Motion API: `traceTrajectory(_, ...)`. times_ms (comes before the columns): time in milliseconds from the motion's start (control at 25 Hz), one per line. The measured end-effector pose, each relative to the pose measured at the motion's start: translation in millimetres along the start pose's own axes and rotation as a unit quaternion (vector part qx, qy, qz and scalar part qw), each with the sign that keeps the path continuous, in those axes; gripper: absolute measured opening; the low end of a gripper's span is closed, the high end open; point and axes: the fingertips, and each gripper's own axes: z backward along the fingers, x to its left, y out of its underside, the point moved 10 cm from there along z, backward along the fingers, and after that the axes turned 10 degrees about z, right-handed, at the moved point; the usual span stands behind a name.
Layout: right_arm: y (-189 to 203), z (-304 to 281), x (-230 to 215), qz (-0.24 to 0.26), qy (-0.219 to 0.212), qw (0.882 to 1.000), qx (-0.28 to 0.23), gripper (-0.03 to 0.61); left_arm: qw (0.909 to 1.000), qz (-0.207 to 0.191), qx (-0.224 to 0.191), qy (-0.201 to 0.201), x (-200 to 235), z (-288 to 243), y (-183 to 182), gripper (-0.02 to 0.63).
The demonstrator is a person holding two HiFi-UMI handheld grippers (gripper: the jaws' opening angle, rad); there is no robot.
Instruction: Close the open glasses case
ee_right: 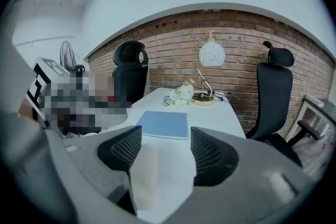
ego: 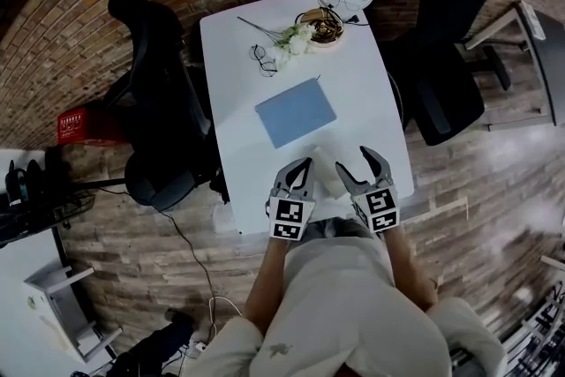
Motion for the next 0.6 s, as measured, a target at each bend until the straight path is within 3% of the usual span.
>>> traceTrajectory(600, -29, 52, -4, 0.003, 0.047, 0.996, -0.075, 0.293, 0.9968, -0.051, -0.062, 0.004, -22, 27, -42, 0.003)
